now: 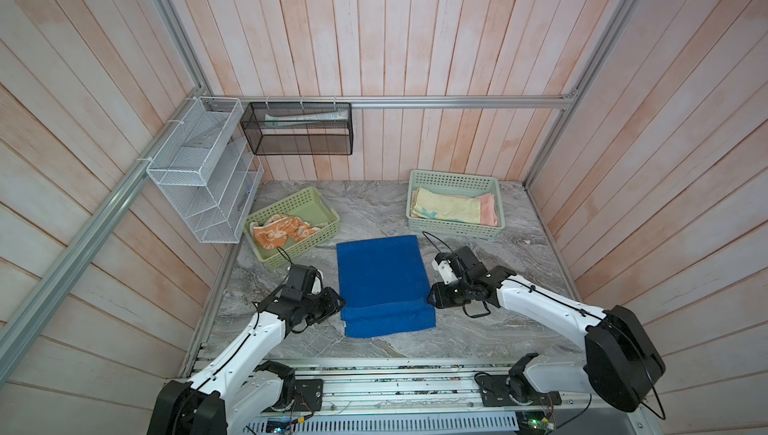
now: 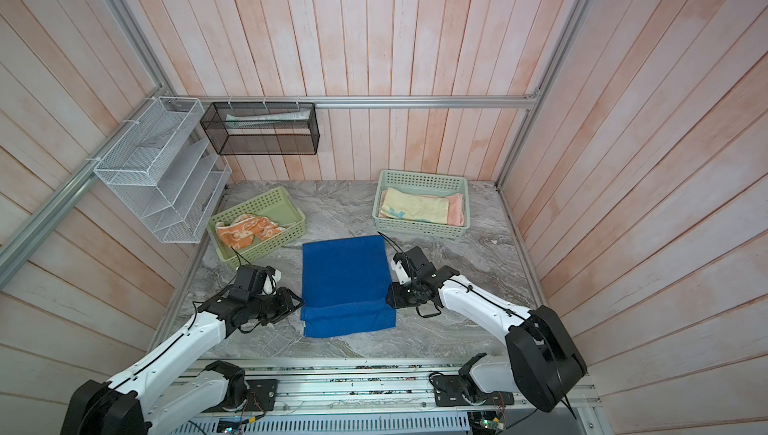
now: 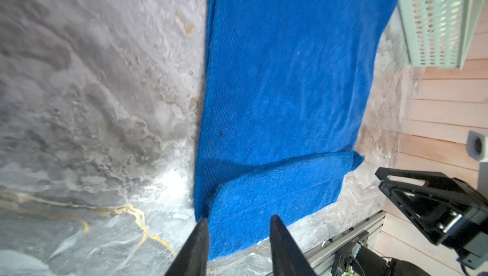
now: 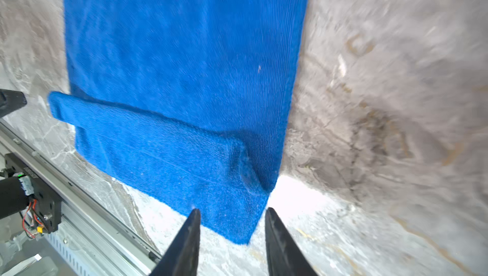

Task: Fold and stack the towels

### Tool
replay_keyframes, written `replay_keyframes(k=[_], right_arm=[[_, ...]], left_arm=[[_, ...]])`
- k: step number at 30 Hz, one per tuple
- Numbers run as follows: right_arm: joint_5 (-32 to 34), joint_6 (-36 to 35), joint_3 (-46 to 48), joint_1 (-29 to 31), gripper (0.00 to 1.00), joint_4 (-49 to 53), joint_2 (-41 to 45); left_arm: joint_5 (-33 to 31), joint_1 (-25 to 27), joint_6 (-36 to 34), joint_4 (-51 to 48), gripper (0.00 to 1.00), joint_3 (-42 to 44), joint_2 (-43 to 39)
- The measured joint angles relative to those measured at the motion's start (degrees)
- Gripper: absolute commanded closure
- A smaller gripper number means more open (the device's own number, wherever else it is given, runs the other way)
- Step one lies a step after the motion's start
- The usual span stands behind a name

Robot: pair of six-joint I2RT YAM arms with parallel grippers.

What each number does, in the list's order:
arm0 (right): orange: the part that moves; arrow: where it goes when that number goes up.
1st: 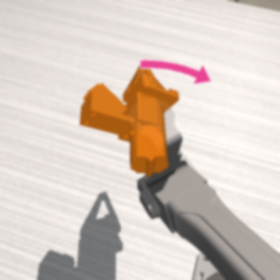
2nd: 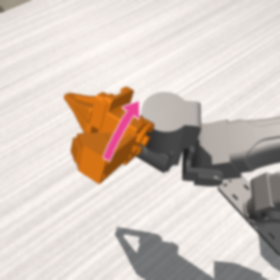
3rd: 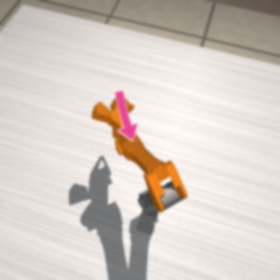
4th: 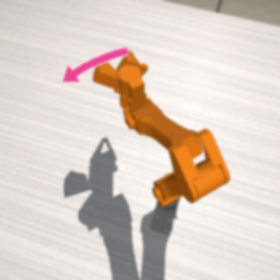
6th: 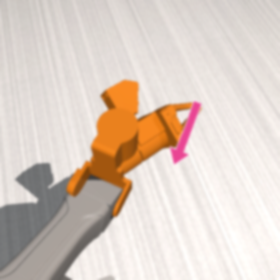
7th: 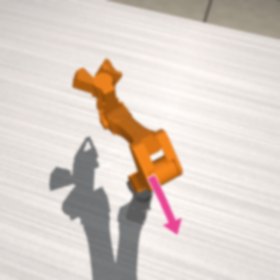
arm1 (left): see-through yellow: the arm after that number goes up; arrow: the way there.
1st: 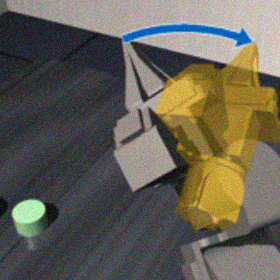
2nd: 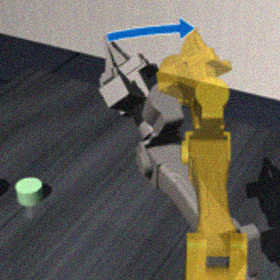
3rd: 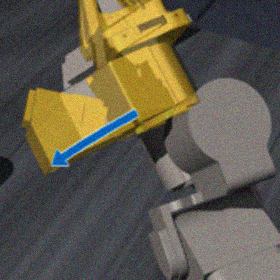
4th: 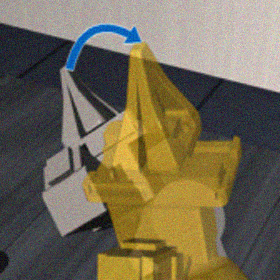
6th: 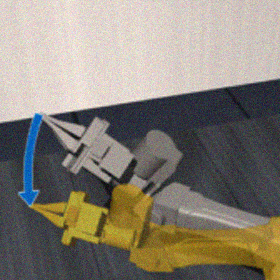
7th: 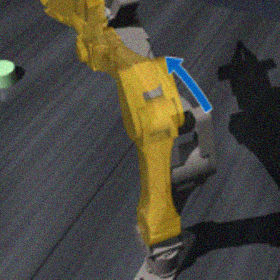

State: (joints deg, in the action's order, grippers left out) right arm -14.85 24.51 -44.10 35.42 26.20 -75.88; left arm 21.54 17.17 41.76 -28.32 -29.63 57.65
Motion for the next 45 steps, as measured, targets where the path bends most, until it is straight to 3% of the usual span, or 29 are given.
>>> replay_keyframes(k=[3, 9, 13, 17, 21, 25, 30, 33, 36, 45], right_arm=[[1.25, -0.68, -2.01, -0.11, 0.59, -0.70, -0.92], [-0.26, -3.39, -7.15, -0.26, 0.84, -4.39, -12.55], [-0.92, -4.26, -6.25, -0.24, 0.90, -5.68, -16.90], [-2.14, -4.22, -3.58, -0.09, 0.91, -5.73, -15.56], [-3.78, -2.08, 2.86, 1.22, 0.90, -4.98, -7.78], [-5.22, 1.86, 9.73, 3.30, 0.85, -1.51, 4.07], [-4.33, 6.62, 11.80, 3.39, 0.79, 1.22, 13.51], [-2.29, 8.15, 11.54, 3.39, 0.72, 0.20, 14.78], [-1.03, 8.11, 9.42, 3.39, 0.69, -0.83, 10.78], [-1.53, 4.55, -2.29, 5.86, 0.69, -6.12, -8.79]], left_arm=[[-2.01, 0.00, -0.83, -0.15, 0.62, -3.76, 2.64], [-3.41, 1.70, -4.15, 3.06, 0.70, -10.10, 15.89], [-4.15, 5.27, -5.35, 5.73, 0.70, -10.56, 21.94], [-5.97, 9.14, -5.49, 5.07, 0.68, -10.36, 24.98], [-7.89, 15.74, -3.15, 3.41, 0.68, -7.67, 21.35], [-9.09, 24.74, 2.91, -1.07, 0.67, -2.60, 10.93], [-11.19, 30.67, 10.73, -6.40, 0.67, 0.66, -0.63], [-13.09, 31.01, 13.11, -8.20, 0.63, 0.66, -4.44], [-15.89, 30.71, 14.12, -9.84, 0.54, -0.22, -4.42], [-12.92, 15.37, 7.32, -3.72, 0.59, -3.15, 9.25]])
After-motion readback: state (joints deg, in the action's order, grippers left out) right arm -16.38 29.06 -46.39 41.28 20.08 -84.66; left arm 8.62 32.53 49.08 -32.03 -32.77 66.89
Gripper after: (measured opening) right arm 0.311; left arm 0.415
